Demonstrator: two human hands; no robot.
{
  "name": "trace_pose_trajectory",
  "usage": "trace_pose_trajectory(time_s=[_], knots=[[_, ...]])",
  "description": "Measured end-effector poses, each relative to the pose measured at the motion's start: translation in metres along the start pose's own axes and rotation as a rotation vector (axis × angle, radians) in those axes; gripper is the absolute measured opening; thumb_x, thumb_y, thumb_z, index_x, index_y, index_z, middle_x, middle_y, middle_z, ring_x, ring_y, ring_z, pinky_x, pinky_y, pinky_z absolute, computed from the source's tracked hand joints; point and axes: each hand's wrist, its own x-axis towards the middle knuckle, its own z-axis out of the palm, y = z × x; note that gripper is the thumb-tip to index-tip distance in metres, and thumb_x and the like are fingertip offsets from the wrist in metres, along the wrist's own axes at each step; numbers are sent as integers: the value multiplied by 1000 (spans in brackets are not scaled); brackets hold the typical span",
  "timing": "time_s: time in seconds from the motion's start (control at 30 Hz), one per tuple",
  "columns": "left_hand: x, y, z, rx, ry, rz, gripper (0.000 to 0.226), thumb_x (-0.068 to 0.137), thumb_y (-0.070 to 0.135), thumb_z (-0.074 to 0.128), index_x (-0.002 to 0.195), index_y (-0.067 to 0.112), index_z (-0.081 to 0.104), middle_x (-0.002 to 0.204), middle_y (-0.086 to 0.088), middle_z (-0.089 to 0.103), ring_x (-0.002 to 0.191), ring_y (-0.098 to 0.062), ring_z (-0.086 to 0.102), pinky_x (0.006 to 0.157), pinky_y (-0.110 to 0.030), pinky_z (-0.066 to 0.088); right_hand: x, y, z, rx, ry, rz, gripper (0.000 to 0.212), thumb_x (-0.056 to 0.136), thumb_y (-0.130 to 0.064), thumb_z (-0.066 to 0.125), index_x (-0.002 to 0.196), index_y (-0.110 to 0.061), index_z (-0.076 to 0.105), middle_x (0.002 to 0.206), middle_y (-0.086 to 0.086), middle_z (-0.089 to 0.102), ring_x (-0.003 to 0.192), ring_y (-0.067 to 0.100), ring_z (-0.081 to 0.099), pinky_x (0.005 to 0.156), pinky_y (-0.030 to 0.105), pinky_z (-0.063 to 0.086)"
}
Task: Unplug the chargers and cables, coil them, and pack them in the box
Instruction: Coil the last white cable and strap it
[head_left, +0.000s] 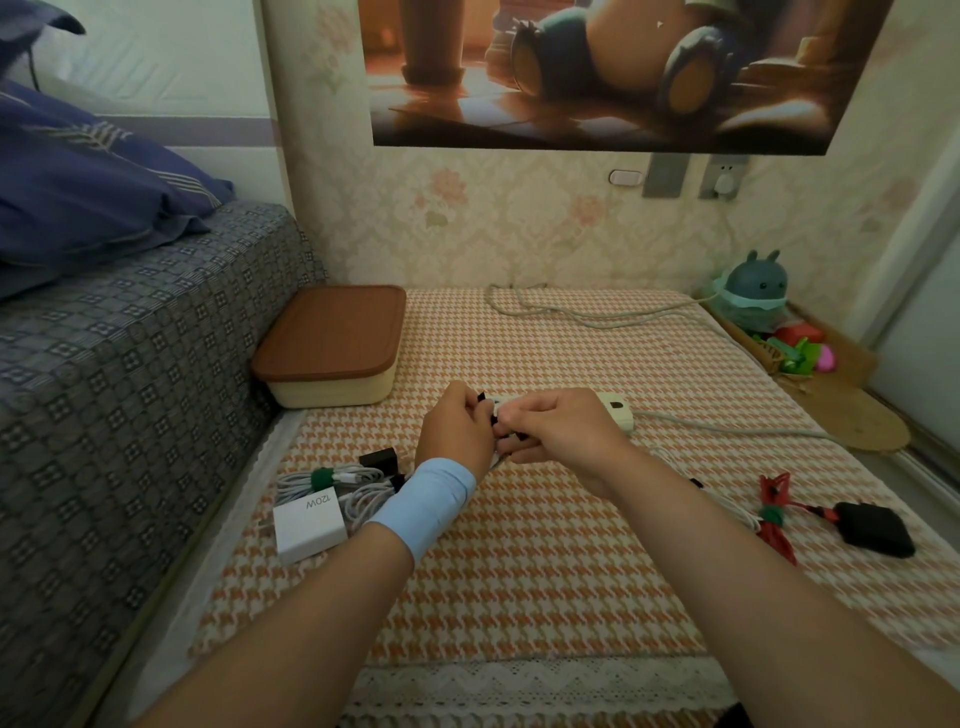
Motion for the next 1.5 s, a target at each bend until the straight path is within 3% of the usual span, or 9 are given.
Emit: trace_pose_trajectory(time_s=[0.17, 0.47, 0.73, 0.9, 1.1, 1.23, 1.3, 1.4, 1.5], knots=[[1, 3, 2, -15, 89, -79, 24, 101, 27, 47, 84, 10, 44, 66, -3, 47, 54, -17, 39, 48, -28, 30, 0, 0, 9, 54, 87, 47, 16, 92, -2, 70, 100, -4, 57, 75, 14, 75, 60, 20, 72, 56, 28, 60], [3, 4, -1, -189, 153, -114, 24, 102, 26, 45, 86, 9, 42, 64, 0, 42, 53, -15, 36, 48, -29, 26, -3, 0, 18, 209, 151, 204, 16, 89, -9, 76, 93, 6, 72, 72, 14, 72, 45, 17, 60, 58, 32, 60], [4, 1, 2, -264, 96, -226, 26, 101, 29, 47, 85, 8, 45, 66, -2, 44, 57, -19, 40, 50, -29, 31, -5, 4, 6, 34, 156, 172, 15, 95, -12, 70, 92, 2, 74, 83, 15, 75, 49, 19, 56, 63, 42, 64], [5, -2, -1, -270, 15, -272, 36, 102, 30, 46, 73, 11, 36, 63, -4, 34, 55, -17, 32, 51, -30, 28, -7, 5, 2, -103, 109, 173, 22, 96, -24, 71, 86, -4, 72, 77, 9, 76, 46, 18, 56, 54, 36, 61], [10, -3, -3, -349, -75, -299, 31, 100, 36, 48, 84, 9, 51, 80, -17, 53, 69, -26, 52, 65, -41, 50, -4, 12, -4, -318, 99, -54, 22, 102, -23, 61, 88, -9, 70, 83, 4, 75, 50, 21, 66, 58, 38, 59], [10, -4, -9, -354, -135, -220, 34, 99, 39, 49, 78, 11, 47, 80, -15, 53, 71, -25, 51, 66, -48, 49, 1, 21, -13, -530, 176, -206, 20, 95, -36, 68, 84, -20, 72, 73, 0, 74, 53, 18, 68, 61, 39, 58], [9, -4, -13, -371, -157, -202, 35, 98, 39, 50, 77, 11, 49, 79, -16, 56, 71, -26, 55, 71, -54, 53, 1, 24, -14, -426, 132, -265, 11, 93, -32, 72, 94, -22, 75, 82, -2, 76, 60, 18, 70, 68, 43, 60], [5, -1, -18, -489, -215, -233, 33, 100, 35, 51, 77, 12, 50, 73, -13, 58, 68, -25, 55, 66, -44, 49, 0, 23, -14, -230, 17, -321, 11, 95, -12, 69, 90, -16, 77, 83, -2, 78, 65, 19, 72, 68, 36, 60], [4, 0, -23, -588, -306, -284, 31, 103, 29, 46, 101, 1, 58, 88, -20, 63, 77, -28, 59, 66, -39, 50, 2, 17, -10, -131, -50, -320, 12, 93, -1, 68, 88, -6, 78, 83, 6, 78, 71, 21, 74, 66, 29, 60]])
